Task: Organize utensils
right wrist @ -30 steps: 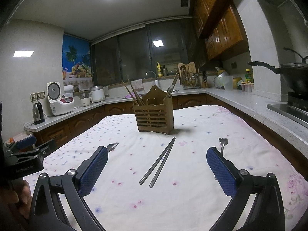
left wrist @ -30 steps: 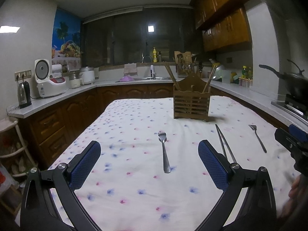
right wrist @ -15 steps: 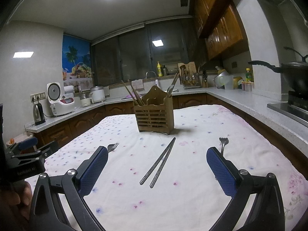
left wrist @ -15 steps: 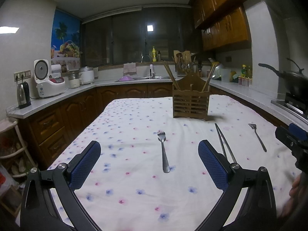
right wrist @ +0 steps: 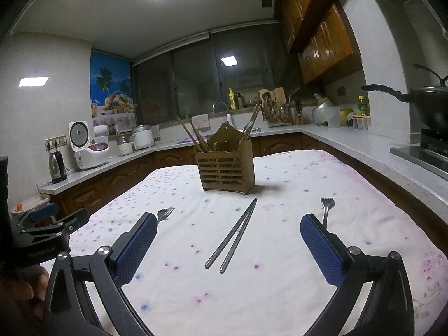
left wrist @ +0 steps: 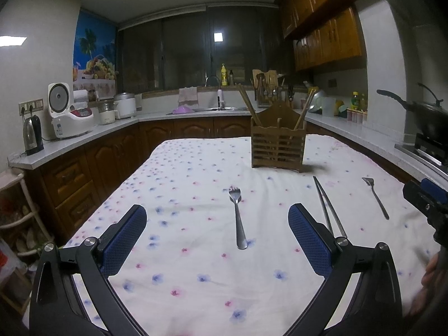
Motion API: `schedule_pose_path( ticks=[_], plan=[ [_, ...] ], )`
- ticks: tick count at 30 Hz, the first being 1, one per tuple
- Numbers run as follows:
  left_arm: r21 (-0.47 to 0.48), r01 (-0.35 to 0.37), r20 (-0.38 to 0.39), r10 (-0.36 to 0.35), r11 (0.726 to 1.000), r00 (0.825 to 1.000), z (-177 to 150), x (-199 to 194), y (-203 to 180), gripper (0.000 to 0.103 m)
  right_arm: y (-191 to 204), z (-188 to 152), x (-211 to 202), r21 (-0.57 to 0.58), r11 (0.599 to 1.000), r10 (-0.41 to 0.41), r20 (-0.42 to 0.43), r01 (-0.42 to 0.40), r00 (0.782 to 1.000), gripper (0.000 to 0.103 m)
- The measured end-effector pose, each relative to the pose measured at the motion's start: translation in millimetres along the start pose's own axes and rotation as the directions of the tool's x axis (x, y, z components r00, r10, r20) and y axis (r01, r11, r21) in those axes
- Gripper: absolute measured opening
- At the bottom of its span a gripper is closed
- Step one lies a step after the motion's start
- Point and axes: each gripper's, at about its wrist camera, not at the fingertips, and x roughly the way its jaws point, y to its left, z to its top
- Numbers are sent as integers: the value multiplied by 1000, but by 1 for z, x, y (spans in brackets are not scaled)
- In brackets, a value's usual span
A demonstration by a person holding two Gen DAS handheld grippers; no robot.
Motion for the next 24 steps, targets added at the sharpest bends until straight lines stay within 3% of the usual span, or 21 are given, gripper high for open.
schedule_pose_path(
  ticks=[24],
  plan=[
    [-1,30,-23,-30,1000,999,5,10,-2,103,11,0,3,11,1000,-8,-22,8,1000,103]
  ],
)
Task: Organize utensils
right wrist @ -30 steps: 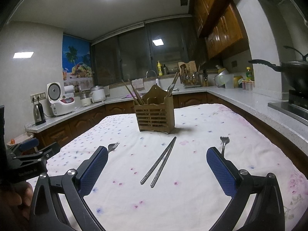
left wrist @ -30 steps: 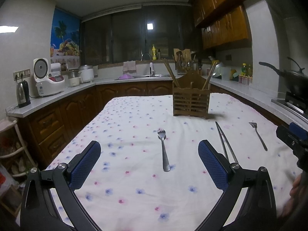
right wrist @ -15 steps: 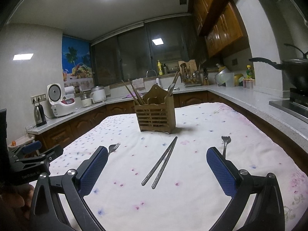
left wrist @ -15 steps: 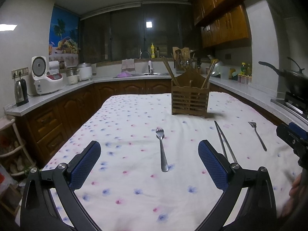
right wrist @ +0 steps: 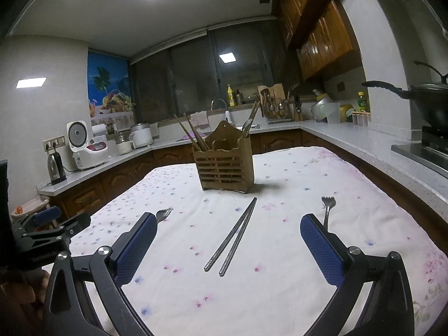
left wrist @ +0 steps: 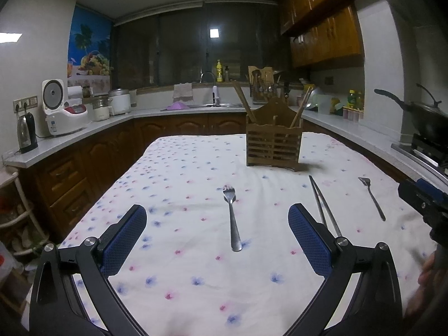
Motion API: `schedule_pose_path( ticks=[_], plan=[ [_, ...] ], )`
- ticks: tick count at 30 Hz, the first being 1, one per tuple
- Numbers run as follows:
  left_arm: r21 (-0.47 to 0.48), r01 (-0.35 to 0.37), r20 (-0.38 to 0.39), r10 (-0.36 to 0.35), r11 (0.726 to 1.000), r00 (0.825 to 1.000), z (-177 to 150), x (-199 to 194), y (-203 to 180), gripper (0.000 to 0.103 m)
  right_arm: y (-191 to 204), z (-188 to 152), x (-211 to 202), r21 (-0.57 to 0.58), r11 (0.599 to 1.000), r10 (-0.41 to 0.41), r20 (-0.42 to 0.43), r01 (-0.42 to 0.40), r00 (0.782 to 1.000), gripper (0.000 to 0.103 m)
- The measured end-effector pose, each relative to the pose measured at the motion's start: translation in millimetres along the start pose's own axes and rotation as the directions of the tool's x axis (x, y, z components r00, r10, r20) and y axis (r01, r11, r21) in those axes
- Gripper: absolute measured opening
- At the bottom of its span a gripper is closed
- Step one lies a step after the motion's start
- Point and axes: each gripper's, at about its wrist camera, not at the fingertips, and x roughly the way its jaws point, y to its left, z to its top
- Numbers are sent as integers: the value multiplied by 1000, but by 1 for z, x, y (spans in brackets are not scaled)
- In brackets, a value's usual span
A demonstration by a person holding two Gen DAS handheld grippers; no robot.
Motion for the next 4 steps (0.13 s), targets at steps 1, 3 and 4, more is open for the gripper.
schedule_pose_path(
  ticks=[1,3,4],
  plan=[
    [3,2,-2,-2,1000,1000,1,1,-2,103,0,0,0,2,1000,-2,-1,2,1000,103],
    [7,9,-5,-9,1000,1000,4,2,-3,103,1,1,2,5,1000,-8,-11,8,1000,103],
    [8,16,-6,-16,1000,1000,5,3,-5,103,3,2,3,8,1000,-11,-21,11,1000,103]
  ],
)
